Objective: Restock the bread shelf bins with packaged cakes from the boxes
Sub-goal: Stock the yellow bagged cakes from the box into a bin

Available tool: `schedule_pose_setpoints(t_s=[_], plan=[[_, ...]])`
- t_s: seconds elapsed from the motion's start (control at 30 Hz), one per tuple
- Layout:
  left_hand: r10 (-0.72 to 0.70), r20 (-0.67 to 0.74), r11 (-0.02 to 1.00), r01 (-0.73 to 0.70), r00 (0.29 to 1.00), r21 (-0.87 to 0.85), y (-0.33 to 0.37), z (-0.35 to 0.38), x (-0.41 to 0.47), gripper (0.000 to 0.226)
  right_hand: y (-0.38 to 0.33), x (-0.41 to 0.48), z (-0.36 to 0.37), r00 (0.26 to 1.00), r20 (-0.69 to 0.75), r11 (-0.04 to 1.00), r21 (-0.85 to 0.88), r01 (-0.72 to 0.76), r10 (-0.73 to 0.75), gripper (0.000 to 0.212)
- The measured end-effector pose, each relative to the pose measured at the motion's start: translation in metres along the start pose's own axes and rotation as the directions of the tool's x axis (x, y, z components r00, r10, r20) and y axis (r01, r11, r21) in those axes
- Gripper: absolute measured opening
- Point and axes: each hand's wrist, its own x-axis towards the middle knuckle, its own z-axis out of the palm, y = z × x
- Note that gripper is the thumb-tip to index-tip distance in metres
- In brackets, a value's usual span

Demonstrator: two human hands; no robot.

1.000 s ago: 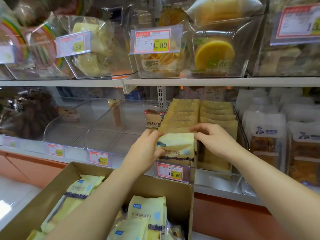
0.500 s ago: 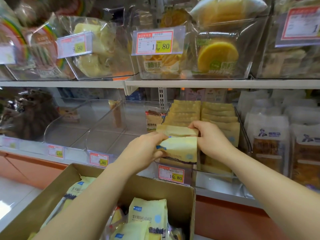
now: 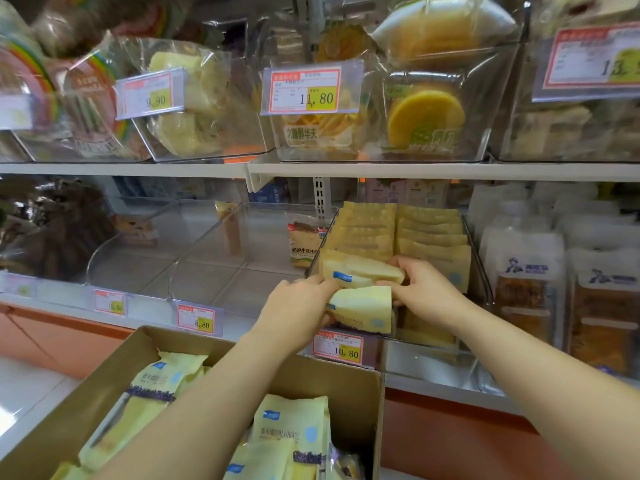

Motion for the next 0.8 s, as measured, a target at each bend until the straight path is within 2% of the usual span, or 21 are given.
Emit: schedule_pose_setpoints(t_s=[0.1, 0.17, 0.23, 0.33, 0.63, 0.7, 0.8], plan=[[-0.083, -0.034, 0.986, 0.077, 0.996, -0.146, -0.005, -0.007, -0.008, 0.051, 0.001, -0.005, -0.008, 0.994, -0.095, 0.998, -0.009, -0.06, 0.059, 0.03], [-0.152, -0.058, 0.938, 0.126, 0.987, -0.324, -0.008, -0.01, -0.013, 0.052, 0.004, -0.01, -0.008, 0.991, 0.029, 0.988, -0.085, -0.129, 0.132, 0.023], [-0.17, -0.062, 0.903, 0.131, 0.983, -0.408, -0.01, -0.01, -0.015, 0.056, 0.006, -0.013, 0.0, 0.962, 0.167, 0.964, -0.19, -0.185, 0.218, 0.023], [-0.182, -0.068, 0.883, 0.132, 0.981, -0.45, -0.01, -0.006, -0.016, 0.052, 0.01, -0.007, 0.01, 0.948, 0.232, 0.966, -0.192, -0.174, 0.217, 0.033], [-0.324, -0.18, 0.758, 0.141, 0.929, -0.636, -0.014, -0.004, -0.013, 0.025, 0.012, 0.009, 0.025, 0.9, 0.354, 0.965, -0.021, -0.263, 0.253, 0.029], [-0.338, -0.189, 0.741, 0.136, 0.922, -0.658, -0.013, -0.004, -0.011, 0.026, 0.009, 0.007, 0.022, 0.897, 0.364, 0.967, -0.059, -0.246, 0.25, 0.031], [-0.32, -0.196, 0.74, 0.116, 0.927, -0.662, -0.011, -0.007, -0.009, 0.037, 0.005, 0.0, 0.012, 0.881, 0.389, 0.954, -0.236, -0.185, 0.268, 0.034]])
